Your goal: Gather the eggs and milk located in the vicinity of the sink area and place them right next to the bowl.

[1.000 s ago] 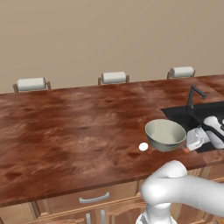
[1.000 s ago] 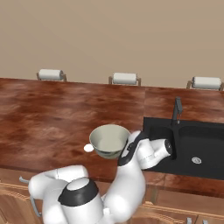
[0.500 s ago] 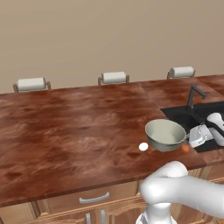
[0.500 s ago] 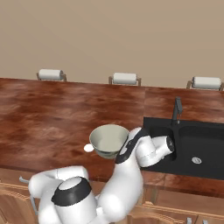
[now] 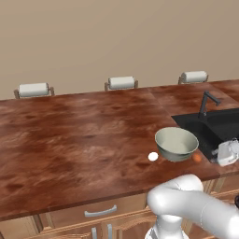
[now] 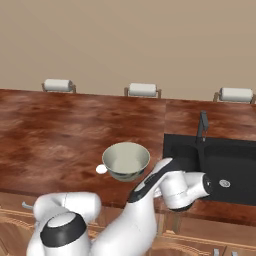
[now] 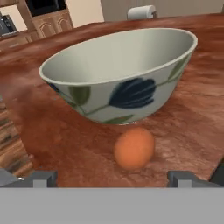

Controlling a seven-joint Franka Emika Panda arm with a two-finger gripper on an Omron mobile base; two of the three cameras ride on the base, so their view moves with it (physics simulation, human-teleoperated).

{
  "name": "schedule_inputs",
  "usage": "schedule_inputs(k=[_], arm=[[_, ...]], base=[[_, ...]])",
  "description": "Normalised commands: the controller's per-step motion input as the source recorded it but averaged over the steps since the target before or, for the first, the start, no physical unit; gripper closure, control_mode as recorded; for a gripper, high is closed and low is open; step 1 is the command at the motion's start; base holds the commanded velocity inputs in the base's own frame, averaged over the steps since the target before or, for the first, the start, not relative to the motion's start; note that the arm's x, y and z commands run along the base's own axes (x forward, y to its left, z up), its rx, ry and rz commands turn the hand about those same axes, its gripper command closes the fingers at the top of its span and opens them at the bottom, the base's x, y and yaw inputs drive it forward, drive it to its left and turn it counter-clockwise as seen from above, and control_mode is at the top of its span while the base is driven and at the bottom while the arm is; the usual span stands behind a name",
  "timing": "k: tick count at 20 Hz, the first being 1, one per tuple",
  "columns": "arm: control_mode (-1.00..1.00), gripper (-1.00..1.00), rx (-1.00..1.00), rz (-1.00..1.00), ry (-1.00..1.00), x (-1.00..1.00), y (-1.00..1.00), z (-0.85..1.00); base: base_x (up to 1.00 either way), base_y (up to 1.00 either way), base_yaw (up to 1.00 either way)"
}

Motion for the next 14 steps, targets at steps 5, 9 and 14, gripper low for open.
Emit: schedule_inputs(k=[5, 9, 14], arm=[[-1.0, -1.0, 0.0, -0.02, -0.14, -0.47, -0.2, 0.65], [-1.0, -1.0, 0.0, -0.02, -0.24, -0.53, -0.01, 0.7], [-1.0, -1.0, -0.05, -0.04, -0.22, -0.48, 0.13, 0.22]], base=[[0.0, 0.0, 0.0], [0.0, 0.0, 0.0], [0.0, 0.0, 0.0]])
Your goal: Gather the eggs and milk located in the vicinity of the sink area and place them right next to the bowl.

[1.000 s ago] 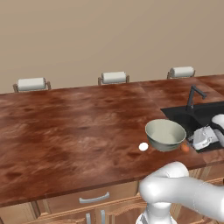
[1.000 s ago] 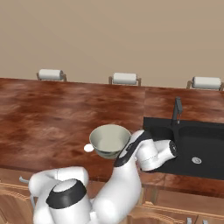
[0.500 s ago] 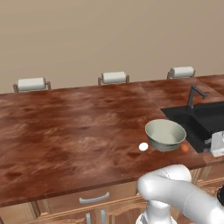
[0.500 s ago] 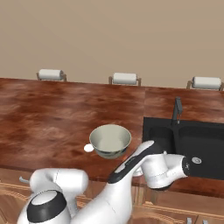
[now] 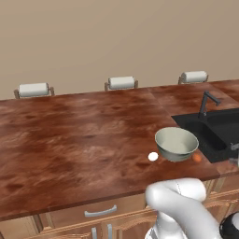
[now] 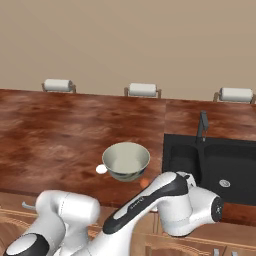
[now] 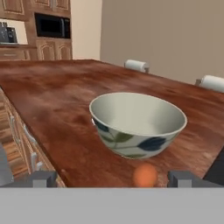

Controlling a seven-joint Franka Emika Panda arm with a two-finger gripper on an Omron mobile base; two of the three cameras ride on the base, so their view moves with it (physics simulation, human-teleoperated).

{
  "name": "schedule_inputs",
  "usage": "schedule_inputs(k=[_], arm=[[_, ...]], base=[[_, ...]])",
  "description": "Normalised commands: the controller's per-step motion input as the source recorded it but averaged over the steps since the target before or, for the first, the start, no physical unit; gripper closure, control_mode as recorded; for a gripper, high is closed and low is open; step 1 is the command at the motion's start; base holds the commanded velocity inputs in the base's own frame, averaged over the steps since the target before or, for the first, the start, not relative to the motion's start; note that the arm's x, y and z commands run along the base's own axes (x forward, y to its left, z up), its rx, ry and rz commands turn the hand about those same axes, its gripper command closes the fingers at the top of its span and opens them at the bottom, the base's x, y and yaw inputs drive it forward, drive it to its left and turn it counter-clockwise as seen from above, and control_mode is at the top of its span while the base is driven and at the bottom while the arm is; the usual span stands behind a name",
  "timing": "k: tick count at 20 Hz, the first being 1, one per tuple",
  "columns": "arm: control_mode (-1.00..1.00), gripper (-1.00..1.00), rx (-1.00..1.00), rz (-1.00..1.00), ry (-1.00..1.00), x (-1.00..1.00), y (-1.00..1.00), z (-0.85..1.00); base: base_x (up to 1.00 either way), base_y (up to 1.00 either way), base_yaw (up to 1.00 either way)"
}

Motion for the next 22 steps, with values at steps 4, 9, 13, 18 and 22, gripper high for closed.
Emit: schedule_inputs(k=[4, 9, 13, 18, 22], arm=[[-1.0, -1.0, -0.07, -0.07, -0.1, -0.15, 0.24, 0.0], [1.0, -1.0, 0.0, 0.0, 0.0, 0.0, 0.05, 0.0], [1.0, -1.0, 0.0, 0.0, 0.0, 0.0, 0.0, 0.0], [1.0, -1.0, 0.0, 0.0, 0.0, 0.0, 0.0, 0.0], [1.0, -1.0, 0.0, 0.0, 0.0, 0.0, 0.0, 0.0]], base=[[0.0, 0.0, 0.0], [0.0, 0.0, 0.0], [-0.25, -0.07, 0.0], [-0.82, -0.37, -0.03], [-1.0, -0.49, 0.0]])
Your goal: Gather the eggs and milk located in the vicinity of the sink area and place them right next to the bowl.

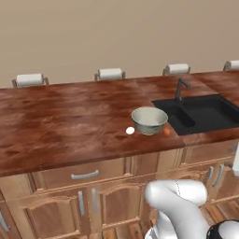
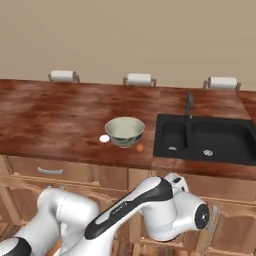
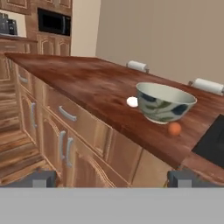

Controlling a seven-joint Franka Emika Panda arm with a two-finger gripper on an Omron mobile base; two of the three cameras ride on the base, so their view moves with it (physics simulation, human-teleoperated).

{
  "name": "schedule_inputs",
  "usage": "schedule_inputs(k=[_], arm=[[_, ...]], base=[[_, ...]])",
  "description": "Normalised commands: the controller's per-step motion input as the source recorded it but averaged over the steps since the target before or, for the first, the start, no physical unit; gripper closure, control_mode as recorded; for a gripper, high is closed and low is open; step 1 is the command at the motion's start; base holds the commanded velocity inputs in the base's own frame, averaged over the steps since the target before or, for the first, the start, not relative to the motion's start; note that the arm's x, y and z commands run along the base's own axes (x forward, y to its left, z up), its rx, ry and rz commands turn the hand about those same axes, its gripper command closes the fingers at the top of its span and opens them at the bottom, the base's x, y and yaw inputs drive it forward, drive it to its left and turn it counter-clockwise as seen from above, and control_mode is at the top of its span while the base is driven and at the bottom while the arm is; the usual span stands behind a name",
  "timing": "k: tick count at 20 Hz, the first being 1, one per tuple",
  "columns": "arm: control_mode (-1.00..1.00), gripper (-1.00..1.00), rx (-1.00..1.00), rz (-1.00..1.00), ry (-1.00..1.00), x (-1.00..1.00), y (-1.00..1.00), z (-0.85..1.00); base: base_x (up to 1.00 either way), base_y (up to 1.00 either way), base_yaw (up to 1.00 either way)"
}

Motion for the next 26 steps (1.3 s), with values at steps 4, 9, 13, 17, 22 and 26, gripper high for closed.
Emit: schedule_inputs(k=[4, 9, 13, 17, 22, 26], arm=[[1.0, -1.0, 0.0, 0.0, 0.0, 0.0, 0.0, 0.0], [1.0, -1.0, 0.0, 0.0, 0.0, 0.0, 0.0, 0.0], [1.0, -1.0, 0.0, 0.0, 0.0, 0.0, 0.0, 0.0], [1.0, -1.0, 0.0, 0.0, 0.0, 0.0, 0.0, 0.0], [1.0, -1.0, 0.0, 0.0, 0.0, 0.0, 0.0, 0.0], [1.0, -1.0, 0.0, 0.0, 0.0, 0.0, 0.0, 0.0]], base=[[-0.8, -0.47, 0.0], [-0.09, -0.74, 0.0], [0.13, -1.0, 0.0], [0.32, -1.0, 0.0], [0.26, -1.0, 0.0], [0.22, -0.97, 0.0]])
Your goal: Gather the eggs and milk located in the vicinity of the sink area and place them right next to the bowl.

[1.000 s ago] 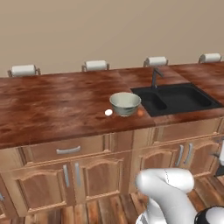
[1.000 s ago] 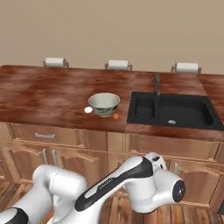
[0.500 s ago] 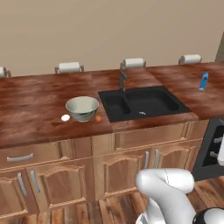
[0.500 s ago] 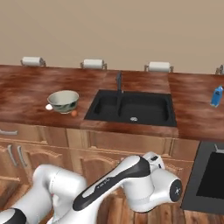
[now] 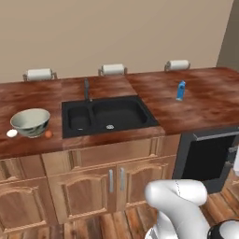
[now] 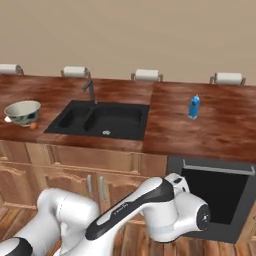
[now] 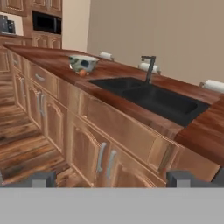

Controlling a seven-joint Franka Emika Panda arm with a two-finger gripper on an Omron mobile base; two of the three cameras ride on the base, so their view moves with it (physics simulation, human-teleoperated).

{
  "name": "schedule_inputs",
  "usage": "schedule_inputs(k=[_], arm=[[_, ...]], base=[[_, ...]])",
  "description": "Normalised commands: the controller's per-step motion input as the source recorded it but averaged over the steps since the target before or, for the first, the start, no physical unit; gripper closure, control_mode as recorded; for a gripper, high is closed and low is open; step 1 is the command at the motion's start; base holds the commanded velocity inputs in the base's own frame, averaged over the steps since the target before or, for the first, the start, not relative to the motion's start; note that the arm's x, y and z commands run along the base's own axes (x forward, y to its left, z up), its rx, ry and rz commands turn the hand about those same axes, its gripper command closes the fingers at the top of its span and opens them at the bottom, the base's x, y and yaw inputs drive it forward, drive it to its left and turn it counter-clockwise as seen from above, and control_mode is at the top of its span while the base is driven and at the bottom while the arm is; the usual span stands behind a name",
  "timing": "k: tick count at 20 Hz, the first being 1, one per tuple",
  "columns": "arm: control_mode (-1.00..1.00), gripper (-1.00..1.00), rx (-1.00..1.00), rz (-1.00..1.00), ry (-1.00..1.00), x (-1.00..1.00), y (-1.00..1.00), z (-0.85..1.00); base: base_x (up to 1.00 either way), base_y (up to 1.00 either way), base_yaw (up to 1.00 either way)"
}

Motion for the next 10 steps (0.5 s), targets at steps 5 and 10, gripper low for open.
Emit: schedule_inputs(k=[5, 10], arm=[[1.0, -1.0, 0.0, 0.0, 0.0, 0.0, 0.0, 0.0], [1.0, -1.0, 0.0, 0.0, 0.0, 0.0, 0.0, 0.0]], base=[[0.19, -0.84, 0.0], [0.32, -0.53, 0.0]])
